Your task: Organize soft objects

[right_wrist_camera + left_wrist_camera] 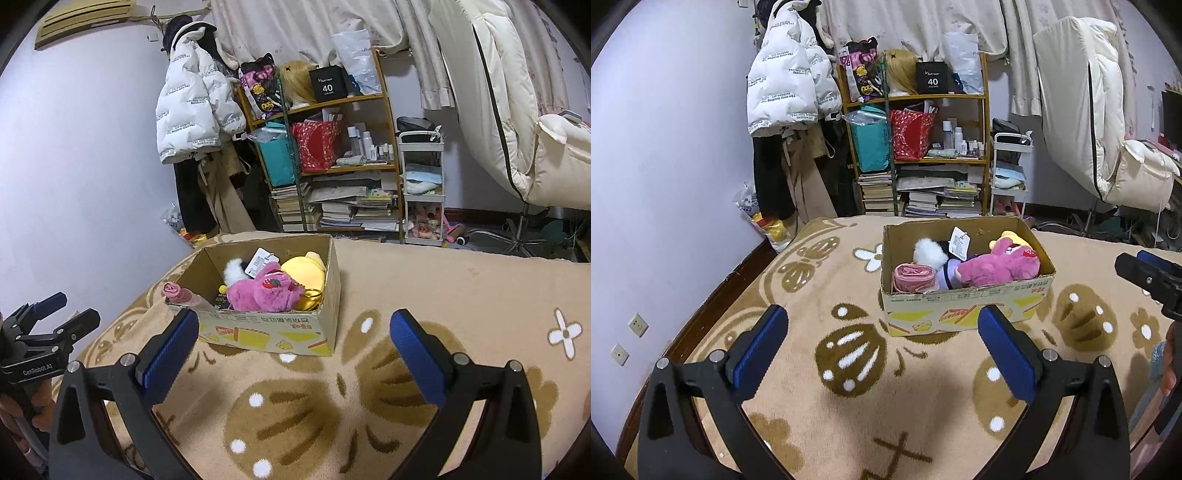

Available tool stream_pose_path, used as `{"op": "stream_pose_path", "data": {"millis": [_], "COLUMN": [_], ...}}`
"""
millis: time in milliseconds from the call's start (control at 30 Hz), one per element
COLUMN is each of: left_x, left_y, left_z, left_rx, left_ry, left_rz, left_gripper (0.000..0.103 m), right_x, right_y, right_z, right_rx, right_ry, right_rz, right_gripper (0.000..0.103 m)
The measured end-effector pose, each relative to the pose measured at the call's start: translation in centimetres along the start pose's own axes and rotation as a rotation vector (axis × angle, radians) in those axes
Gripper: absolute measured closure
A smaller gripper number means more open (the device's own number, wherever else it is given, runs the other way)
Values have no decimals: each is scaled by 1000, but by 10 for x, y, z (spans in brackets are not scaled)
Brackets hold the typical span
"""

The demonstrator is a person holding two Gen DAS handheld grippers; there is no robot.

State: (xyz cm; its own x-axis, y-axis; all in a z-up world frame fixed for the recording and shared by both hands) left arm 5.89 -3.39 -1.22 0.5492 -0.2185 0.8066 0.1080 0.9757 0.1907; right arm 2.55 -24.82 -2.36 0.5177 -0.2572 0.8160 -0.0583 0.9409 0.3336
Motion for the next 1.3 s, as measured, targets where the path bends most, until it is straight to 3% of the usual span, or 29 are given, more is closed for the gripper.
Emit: {"op": "stream_pose_path", "data": {"millis": [400, 1300], "left_x": [-2, -7], "left_y": [-6, -10], "left_z": [-4, -10], "left_rx": [-40, -56], "left_ry": [17, 42], "left_rz": [8, 12], "left_gripper": [1, 1], "right_x": [-5, -6], "right_y": [-2, -3], "right_z": [-8, -10], "right_rx": [-17, -25], "right_ry": [15, 19], "right_rz": [-4, -10], "right_gripper": [0, 0]}}
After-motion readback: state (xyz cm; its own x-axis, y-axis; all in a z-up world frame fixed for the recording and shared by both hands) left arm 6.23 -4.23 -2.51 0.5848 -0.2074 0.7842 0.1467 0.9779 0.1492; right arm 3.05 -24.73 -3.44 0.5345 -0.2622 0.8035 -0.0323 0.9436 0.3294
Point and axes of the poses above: each gripper's, at about its wrist camera, not at the fingertips, and z roughly against the way its jaws point, y to its left, x to its top, the point moved 4 cm from there along -z, roughly the way its jaws point, and after that the axes turned 7 degrees about x, right-handed, at the moved point
